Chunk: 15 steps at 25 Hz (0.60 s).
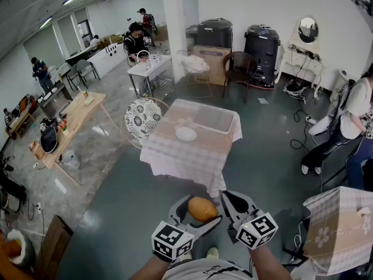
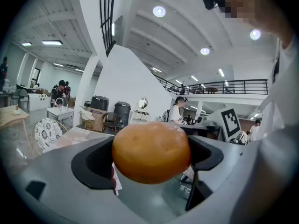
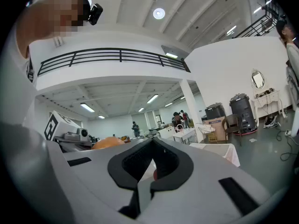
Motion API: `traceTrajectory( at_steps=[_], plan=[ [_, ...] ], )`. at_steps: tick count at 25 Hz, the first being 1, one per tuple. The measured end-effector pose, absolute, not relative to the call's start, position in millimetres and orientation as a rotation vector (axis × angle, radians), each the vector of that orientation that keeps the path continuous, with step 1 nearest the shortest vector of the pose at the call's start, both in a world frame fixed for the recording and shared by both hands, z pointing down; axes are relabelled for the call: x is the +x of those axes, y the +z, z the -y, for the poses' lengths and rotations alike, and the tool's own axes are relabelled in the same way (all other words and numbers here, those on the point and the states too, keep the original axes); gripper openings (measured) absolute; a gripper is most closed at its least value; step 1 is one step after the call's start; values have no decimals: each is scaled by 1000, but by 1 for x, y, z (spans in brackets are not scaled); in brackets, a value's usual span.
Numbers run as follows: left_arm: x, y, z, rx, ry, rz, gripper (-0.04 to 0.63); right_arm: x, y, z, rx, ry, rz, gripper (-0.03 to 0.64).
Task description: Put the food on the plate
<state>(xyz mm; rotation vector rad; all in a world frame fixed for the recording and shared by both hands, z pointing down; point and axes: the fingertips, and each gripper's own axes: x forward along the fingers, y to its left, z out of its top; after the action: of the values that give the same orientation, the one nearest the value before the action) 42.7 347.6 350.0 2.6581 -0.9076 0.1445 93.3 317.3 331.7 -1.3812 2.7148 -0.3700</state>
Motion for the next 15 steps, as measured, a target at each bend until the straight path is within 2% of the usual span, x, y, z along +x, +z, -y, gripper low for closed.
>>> traceTrajectory(
  at_steps=[15],
  plan=[
    [46, 345, -341, 2644, 135, 976, 479, 113, 326, -319, -1317, -429, -2652, 14]
  ],
)
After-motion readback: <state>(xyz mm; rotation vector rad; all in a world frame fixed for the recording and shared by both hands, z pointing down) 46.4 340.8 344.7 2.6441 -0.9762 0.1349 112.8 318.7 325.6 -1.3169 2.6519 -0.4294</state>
